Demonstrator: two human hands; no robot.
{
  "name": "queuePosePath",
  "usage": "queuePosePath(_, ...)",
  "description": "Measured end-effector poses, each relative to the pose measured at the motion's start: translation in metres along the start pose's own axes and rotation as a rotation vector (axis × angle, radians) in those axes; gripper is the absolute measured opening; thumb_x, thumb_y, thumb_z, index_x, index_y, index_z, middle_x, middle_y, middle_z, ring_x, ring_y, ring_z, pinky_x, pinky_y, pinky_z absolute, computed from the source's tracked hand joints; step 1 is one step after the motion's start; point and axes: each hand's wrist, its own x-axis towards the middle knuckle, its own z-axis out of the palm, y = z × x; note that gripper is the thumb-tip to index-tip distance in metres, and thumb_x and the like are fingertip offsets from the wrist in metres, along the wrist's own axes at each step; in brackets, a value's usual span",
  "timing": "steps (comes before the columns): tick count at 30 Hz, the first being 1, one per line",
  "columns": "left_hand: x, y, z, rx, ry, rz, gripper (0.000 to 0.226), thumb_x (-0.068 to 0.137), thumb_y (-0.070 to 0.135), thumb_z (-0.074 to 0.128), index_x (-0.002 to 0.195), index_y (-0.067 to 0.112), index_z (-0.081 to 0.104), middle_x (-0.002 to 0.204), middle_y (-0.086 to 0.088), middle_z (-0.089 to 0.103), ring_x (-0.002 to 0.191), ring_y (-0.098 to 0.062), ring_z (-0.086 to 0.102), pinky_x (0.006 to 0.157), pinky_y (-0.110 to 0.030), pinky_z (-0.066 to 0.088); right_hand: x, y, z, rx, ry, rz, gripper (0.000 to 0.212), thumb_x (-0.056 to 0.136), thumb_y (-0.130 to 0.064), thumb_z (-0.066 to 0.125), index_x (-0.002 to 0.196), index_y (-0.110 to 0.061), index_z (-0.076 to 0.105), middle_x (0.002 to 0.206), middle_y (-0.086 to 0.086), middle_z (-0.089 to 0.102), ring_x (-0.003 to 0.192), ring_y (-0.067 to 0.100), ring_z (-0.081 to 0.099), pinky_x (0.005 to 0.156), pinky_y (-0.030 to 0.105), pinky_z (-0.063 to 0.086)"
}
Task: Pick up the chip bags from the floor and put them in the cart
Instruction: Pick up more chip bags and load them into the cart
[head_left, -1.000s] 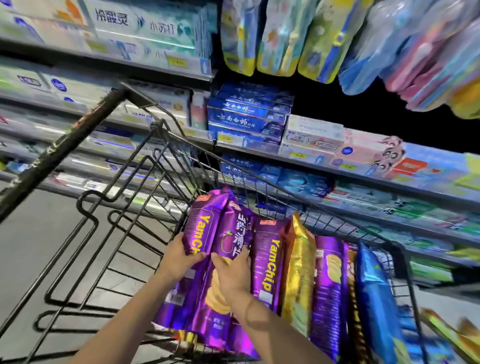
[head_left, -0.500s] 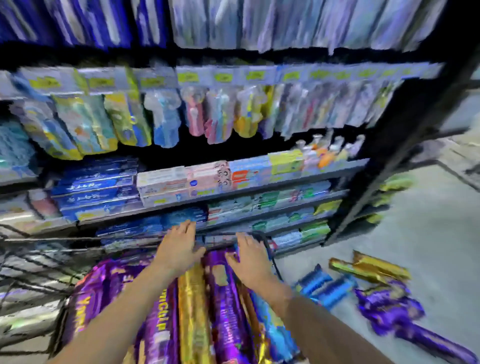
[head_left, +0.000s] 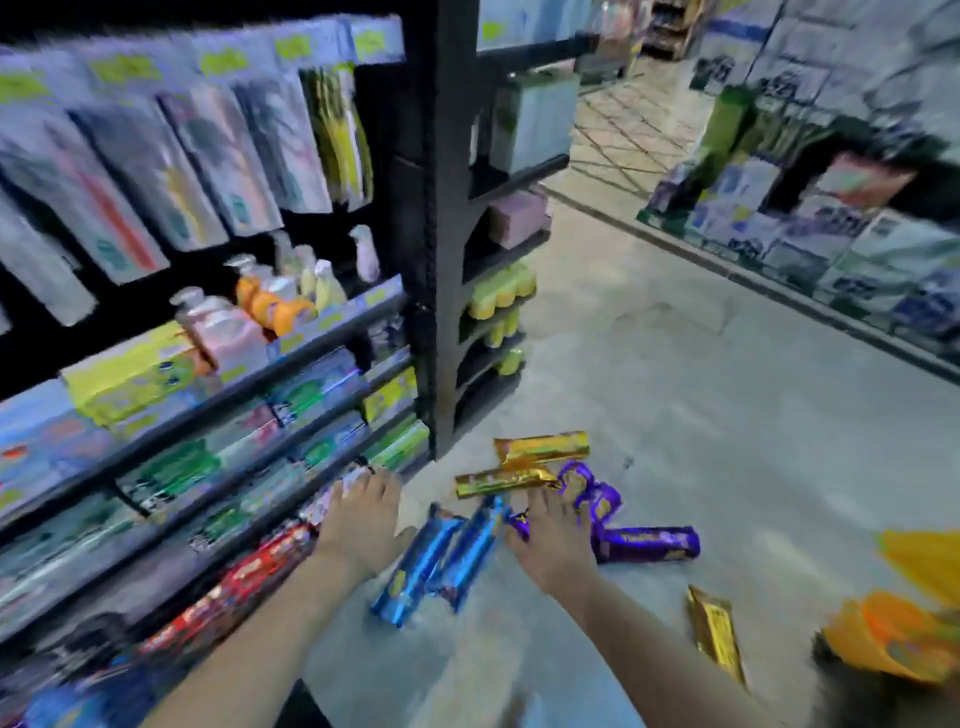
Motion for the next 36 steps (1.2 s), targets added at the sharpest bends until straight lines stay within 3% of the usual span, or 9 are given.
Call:
queuePosePath(2,0.039,0.038,0.014,-0.026,-0.051,0.01,0.072,0.089,0.054,0.039,0.144,0.011,0.024,0.154,-0.011,0.024,0.143,-0.027,0.022,0.116,-0.048,0.02,0.026,0.055,0.005,-0.002,-0.033,0.085,0.069,0.089,-0.051,0.045,0.145,-0.013,0.029,0.147,0.009,0.038,0.136,0.027,0.036,0.113,0.05,0.019)
queuePosePath(8,0.12,0.112,0.082,-0.079,-0.212,-0.009,0.075,0.085,0.053,0.047,0.145,0.016,0.023,0.152,-0.006,0.028,0.14,-0.025,0.028,0.111,-0.045,0.026,0.08,0.168,0.044,0.093,-0.147,0.357,0.068,0.086,-0.061,0.038,0.14,-0.02,0.035,0.143,0.004,0.043,0.132,0.024,0.041,0.111,0.045,0.027)
queuePosePath(11,0.157,0.128,0.124,-0.06,-0.287,-0.027,0.078,0.081,0.057,0.033,0.145,0.013,0.025,0.15,-0.005,0.033,0.138,-0.023,0.032,0.109,-0.042,0.029,0.105,0.202,0.08,0.166,-0.216,0.472,0.069,0.088,-0.057,0.044,0.143,-0.017,0.03,0.144,0.006,0.042,0.132,0.026,0.042,0.11,0.045,0.03)
queuePosePath(15,0.219,0.136,0.197,-0.032,-0.382,-0.056,0.074,0.087,0.048,0.046,0.148,0.014,0.019,0.153,-0.006,0.027,0.141,-0.024,0.028,0.113,-0.042,0.025,0.152,0.237,0.15,0.33,-0.266,0.605,0.074,0.089,-0.052,0.049,0.146,-0.011,0.025,0.144,0.013,0.041,0.131,0.032,0.042,0.107,0.042,0.035)
queuePosePath(21,0.321,0.141,0.328,-0.023,-0.445,-0.039,0.075,0.086,0.048,0.047,0.145,0.011,0.019,0.146,-0.008,0.037,0.133,-0.027,0.038,0.107,-0.039,0.035,0.246,0.28,0.273,0.582,-0.28,0.745,0.079,0.088,-0.044,0.058,0.147,-0.004,0.022,0.145,0.021,0.037,0.133,0.036,0.038,0.107,0.043,0.032)
queuePosePath(25,0.399,0.147,0.423,-0.029,-0.416,-0.022,0.079,0.084,0.048,0.052,0.146,0.012,0.018,0.142,-0.009,0.038,0.13,-0.027,0.039,0.104,-0.036,0.038,0.329,0.306,0.371,0.704,-0.248,0.722,0.079,0.086,-0.039,0.063,0.147,-0.007,0.024,0.145,0.017,0.041,0.132,0.032,0.041,0.106,0.042,0.035)
queuePosePath(27,0.432,0.15,0.476,-0.01,-0.415,-0.02,0.088,0.085,0.05,0.053,0.149,0.011,0.007,0.152,-0.014,0.025,0.138,-0.029,0.03,0.111,-0.038,0.031,0.37,0.32,0.422,0.709,-0.239,0.726,0.081,0.086,-0.039,0.063,0.148,-0.009,0.02,0.142,0.019,0.042,0.13,0.035,0.042,0.106,0.045,0.037)
queuePosePath(32,0.477,0.152,0.587,0.001,-0.424,-0.153,0.108,0.082,0.057,0.055,0.147,0.009,-0.018,0.157,-0.019,0.001,0.144,-0.034,0.015,0.116,-0.041,0.024,0.441,0.34,0.524,0.694,-0.119,0.927,0.103,0.083,-0.046,0.065,0.15,-0.005,0.0,0.15,0.029,0.017,0.134,0.046,0.03,0.106,0.05,0.03)
queuePosePath(36,0.478,0.155,0.628,-0.129,-0.307,-0.298,0.12,0.072,0.057,0.067,0.148,0.011,-0.014,0.154,-0.018,0.016,0.139,-0.034,0.029,0.109,-0.042,0.034,0.451,0.339,0.565,0.663,0.031,1.128,0.113,0.078,-0.042,0.072,0.15,-0.008,-0.009,0.149,0.03,0.015,0.13,0.047,0.032,0.103,0.051,0.033)
